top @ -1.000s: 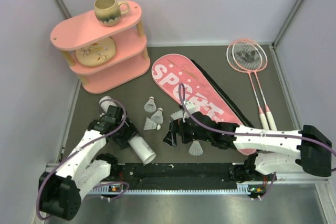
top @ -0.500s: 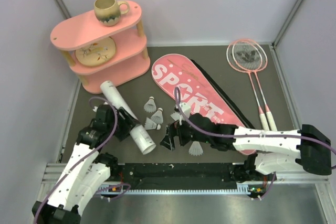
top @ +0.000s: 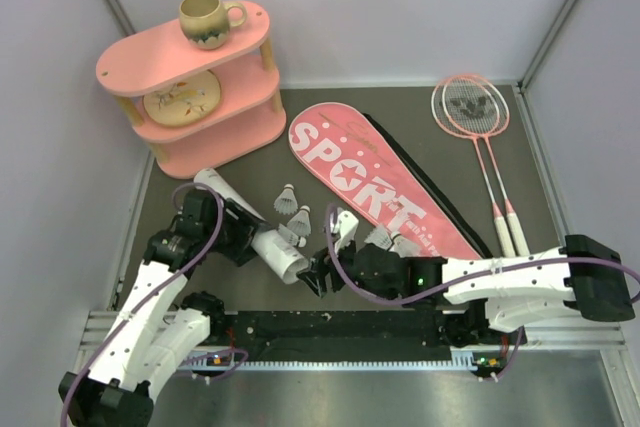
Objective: Pack up the badminton gear
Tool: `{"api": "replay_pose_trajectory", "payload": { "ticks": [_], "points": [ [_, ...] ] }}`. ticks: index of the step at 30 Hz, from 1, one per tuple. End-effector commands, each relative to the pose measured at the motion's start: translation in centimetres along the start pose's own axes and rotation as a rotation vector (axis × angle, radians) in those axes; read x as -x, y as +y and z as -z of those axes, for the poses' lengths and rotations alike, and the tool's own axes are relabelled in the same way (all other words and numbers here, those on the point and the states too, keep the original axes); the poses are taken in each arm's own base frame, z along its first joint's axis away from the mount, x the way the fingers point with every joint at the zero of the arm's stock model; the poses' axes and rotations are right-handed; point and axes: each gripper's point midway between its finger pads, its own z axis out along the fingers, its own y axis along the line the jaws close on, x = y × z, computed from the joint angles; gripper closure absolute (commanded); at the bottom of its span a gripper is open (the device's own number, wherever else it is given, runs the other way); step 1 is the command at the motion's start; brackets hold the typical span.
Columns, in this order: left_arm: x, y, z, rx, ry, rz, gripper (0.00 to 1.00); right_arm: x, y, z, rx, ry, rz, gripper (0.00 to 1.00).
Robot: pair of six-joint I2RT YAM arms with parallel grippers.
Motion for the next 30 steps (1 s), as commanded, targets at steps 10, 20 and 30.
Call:
{"api": "replay_pose_trajectory", "payload": {
  "ticks": [10, 20, 30],
  "points": [
    [-1.2, -1.3, 0.2, -0.044, 0.079, 0.093, 0.77, 2.8, -0.5, -1.2, -0.048, -0.175, 0.008, 0.56],
    [-1.7, -0.4, -0.7, -0.043, 0.108, 0.078, 0.61, 4.5, 0.4, -1.6, -0.040, -0.213, -0.028, 0.98],
    [-0.7, -0.2, -0.1, -0.104, 0.025, -0.150, 0.02, 5.0, -0.6, -1.1, -0.044, -0.148, -0.182, 1.00]
  ]
}}
